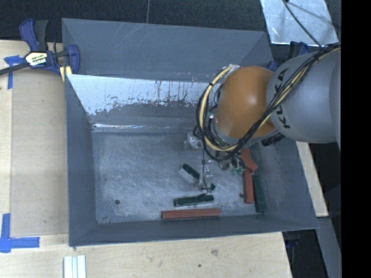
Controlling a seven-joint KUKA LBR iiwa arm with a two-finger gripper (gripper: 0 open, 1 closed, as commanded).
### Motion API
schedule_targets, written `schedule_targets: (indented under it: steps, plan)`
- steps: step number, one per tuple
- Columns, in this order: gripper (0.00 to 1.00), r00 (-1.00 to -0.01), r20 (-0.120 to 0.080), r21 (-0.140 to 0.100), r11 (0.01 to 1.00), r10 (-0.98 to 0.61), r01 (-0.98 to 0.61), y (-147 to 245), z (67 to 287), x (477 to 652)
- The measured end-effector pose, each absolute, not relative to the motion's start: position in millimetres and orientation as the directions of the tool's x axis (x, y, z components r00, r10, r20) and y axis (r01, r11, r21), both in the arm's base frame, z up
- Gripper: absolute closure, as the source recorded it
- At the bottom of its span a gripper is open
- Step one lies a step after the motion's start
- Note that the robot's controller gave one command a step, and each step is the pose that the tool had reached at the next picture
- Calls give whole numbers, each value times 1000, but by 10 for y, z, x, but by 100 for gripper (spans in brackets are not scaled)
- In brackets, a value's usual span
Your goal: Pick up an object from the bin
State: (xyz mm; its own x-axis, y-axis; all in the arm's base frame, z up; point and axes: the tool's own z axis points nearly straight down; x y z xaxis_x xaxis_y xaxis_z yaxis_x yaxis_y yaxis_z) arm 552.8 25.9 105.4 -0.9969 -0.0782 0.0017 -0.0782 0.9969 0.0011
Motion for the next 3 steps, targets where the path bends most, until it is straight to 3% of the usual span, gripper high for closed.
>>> schedule_targets:
  steps: [1,2,3]
  plan:
    - [0,-989,0,1,989,-149,-149,103,702,5718]
    - [100,-989,-6,-1,989,-150,-150,98,748,5741]
    - [100,-954,-12,-3,954,-300,-300,298,2141,5746]
